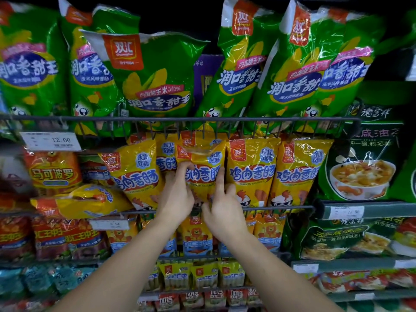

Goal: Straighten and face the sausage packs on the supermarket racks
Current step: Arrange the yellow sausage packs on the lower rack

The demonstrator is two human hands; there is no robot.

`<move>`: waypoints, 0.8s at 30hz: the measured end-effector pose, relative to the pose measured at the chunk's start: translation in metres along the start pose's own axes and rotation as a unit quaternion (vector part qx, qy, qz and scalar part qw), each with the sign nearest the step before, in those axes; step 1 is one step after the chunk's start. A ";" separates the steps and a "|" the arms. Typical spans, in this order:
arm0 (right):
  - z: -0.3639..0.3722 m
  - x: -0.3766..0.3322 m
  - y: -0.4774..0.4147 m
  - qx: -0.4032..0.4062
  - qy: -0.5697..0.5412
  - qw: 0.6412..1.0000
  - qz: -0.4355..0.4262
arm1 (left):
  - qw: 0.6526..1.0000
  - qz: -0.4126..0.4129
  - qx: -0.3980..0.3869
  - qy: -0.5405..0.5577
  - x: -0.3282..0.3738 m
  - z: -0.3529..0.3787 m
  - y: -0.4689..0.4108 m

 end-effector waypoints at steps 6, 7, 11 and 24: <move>0.012 0.001 -0.001 -0.021 0.044 0.999 0.018 | 1.000 -0.001 -0.017 -0.021 0.001 0.005 -0.002; 0.011 -0.001 -0.003 -0.021 0.064 0.998 0.015 | 0.999 0.001 -0.023 -0.024 0.001 0.005 -0.004; 0.013 -0.009 -0.007 -0.032 0.144 0.989 0.024 | 0.998 0.018 -0.037 -0.036 0.003 0.004 -0.008; 0.015 -0.004 -0.033 -0.022 0.181 0.979 0.088 | 0.993 0.038 -0.051 -0.095 0.004 0.005 -0.029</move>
Point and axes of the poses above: each hand's wrist, its own y-axis away from the middle knuckle, its own z-axis out of the palm, x = y × z, the point moved 9 cm from there along -y, towards the middle knuckle, and after that the axes turned 5 degrees about -y, right-handed, at the moved point
